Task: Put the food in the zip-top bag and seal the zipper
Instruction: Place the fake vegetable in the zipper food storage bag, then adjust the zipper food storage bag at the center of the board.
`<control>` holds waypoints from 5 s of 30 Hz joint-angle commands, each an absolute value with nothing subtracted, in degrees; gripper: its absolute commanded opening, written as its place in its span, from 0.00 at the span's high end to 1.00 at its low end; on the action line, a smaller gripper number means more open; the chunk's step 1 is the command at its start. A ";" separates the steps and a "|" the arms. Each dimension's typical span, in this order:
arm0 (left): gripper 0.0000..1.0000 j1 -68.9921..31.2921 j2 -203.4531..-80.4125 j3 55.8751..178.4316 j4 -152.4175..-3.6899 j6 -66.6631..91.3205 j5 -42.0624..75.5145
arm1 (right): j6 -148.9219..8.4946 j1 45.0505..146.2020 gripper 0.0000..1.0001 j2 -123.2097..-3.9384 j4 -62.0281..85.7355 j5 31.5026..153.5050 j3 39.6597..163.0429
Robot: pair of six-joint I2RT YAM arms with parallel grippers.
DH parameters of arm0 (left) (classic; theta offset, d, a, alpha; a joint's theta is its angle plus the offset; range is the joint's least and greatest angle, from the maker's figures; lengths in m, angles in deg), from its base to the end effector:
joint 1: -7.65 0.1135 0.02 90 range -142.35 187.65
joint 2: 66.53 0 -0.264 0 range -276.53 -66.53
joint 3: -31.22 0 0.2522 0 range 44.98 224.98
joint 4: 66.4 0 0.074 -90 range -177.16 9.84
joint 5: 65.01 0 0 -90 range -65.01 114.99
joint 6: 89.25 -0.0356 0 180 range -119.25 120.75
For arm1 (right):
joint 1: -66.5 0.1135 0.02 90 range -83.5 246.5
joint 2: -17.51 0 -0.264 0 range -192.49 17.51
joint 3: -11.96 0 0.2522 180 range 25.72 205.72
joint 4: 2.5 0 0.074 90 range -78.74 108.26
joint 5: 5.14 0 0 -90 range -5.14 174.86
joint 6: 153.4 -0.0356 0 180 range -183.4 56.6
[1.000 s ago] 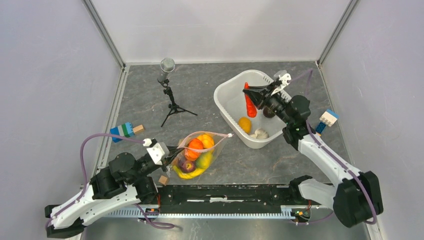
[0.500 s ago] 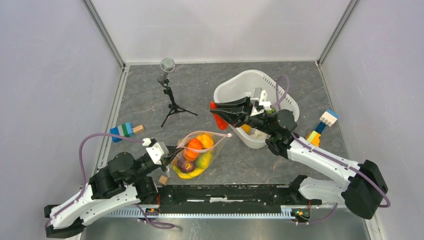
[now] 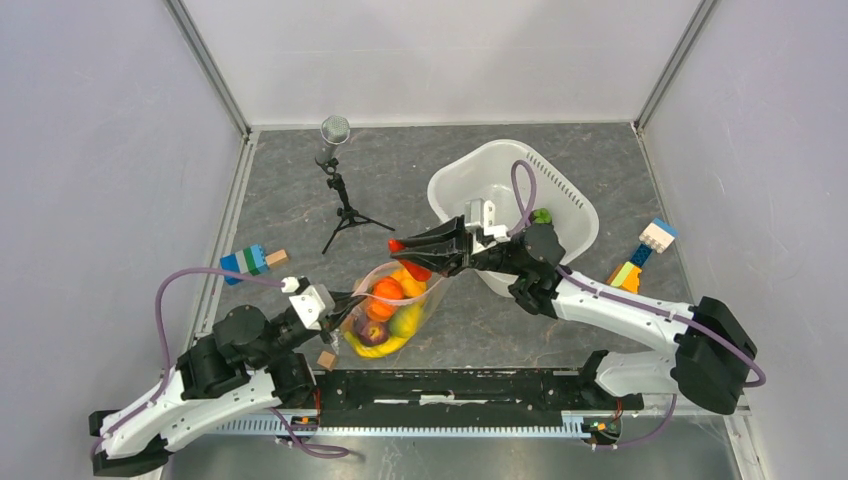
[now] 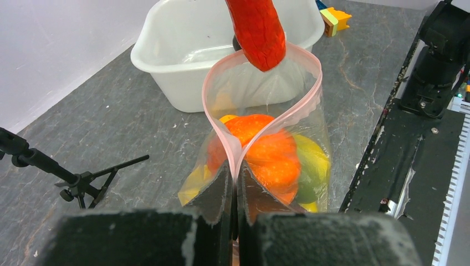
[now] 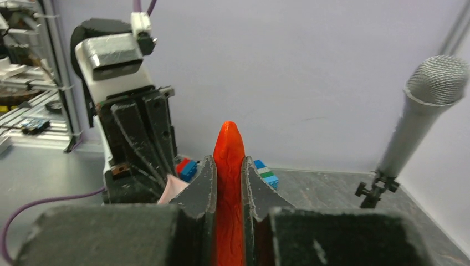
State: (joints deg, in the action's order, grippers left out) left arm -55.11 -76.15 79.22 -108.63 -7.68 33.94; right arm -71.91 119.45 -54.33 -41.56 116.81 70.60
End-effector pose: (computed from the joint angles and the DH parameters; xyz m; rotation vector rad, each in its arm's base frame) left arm 0.0353 -0.0564 0.3069 0.8708 1.4261 -0.5953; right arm 0.1519 0.2324 0.3522 -0.9382 0.8818 1.2432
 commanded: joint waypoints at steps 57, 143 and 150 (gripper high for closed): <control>0.98 -55.13 -68.91 81.14 -108.63 -9.33 35.60 | -79.46 102.45 0.13 -47.12 -42.05 137.28 51.78; 0.16 -55.11 -87.75 95.76 -109.30 -17.44 42.54 | -78.16 105.44 1.00 -38.75 -25.55 116.51 57.59; 0.00 -55.12 -95.33 106.97 -110.83 -18.35 35.67 | -76.84 105.43 1.00 -39.14 -22.84 116.42 58.85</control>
State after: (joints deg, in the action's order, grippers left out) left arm -55.11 -92.79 101.34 -111.75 -16.31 40.19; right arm -77.49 105.48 -39.46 -23.40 117.29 56.02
